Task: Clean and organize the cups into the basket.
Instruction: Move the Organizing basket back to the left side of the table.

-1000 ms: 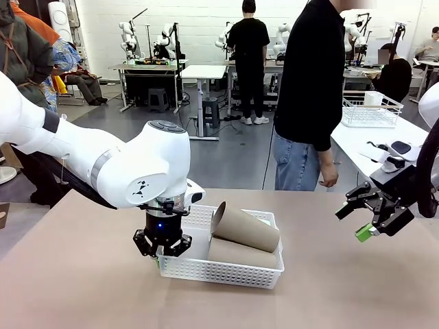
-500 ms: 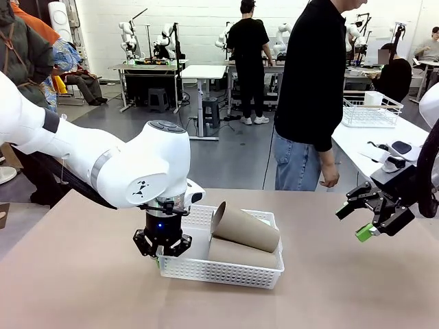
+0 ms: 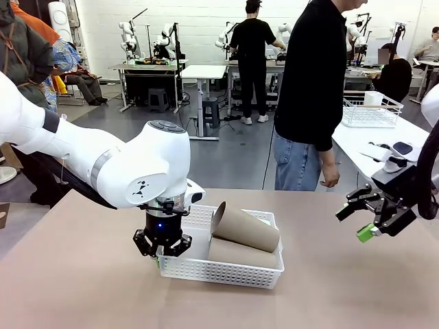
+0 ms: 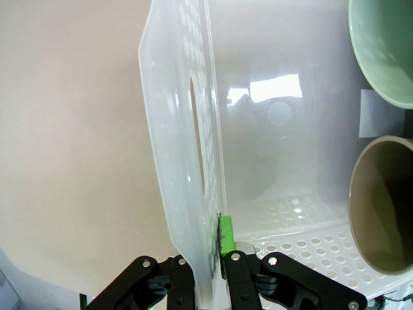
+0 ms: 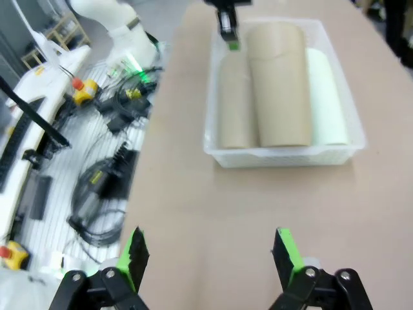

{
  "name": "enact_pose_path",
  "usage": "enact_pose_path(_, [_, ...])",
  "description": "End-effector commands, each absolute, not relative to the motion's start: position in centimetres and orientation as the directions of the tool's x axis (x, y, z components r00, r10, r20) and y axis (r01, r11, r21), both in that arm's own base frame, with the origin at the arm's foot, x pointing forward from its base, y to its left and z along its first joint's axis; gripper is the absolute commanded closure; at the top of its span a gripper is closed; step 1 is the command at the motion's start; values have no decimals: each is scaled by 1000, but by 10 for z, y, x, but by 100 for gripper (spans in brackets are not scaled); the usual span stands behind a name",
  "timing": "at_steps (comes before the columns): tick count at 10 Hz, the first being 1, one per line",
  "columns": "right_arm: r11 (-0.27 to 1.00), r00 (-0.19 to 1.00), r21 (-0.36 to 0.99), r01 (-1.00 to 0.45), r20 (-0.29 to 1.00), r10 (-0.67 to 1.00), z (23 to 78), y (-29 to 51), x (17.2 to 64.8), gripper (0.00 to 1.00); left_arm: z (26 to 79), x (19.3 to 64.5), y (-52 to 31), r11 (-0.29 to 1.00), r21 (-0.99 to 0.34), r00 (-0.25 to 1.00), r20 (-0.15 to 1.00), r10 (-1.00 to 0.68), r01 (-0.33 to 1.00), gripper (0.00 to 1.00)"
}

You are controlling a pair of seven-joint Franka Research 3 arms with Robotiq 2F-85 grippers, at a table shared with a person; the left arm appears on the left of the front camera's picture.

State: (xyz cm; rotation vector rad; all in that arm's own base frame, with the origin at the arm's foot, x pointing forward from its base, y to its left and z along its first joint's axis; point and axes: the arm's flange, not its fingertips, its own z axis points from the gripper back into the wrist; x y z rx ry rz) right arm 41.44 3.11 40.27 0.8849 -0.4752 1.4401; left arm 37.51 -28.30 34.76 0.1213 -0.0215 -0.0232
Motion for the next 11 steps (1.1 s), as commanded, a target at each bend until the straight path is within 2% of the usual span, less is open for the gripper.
enact_pose_path(1, [-100,448,528,-843,793,414,410,-1,402,0,349,374,-282,992,124,999,26,-34,30,100])
enact_pose_path(2, [-59,636,691,-720,692,341,420,-9,395,0,349,374,-282,992,124,999,26,-34,30,100])
enact_pose_path(3, [0,764,801,-599,571,300,424,-15,388,0,349,374,-282,992,124,999,26,-34,30,100])
enact_pose_path(5, [127,911,912,-389,361,197,422,-41,379,0,349,374,-282,992,124,999,26,-34,30,100])
enact_pose_path(6, [192,959,940,-282,268,94,418,-64,372,0,349,374,-282,992,124,999,26,-34,30,100])
enact_pose_path(7, [192,969,951,-244,245,18,416,-85,362,0,349,374,-282,992,124,999,26,-34,30,100])
enact_pose_path(11, [61,967,989,-134,144,-210,387,-168,316,0,349,374,-282,992,124,999,26,-34,30,100])
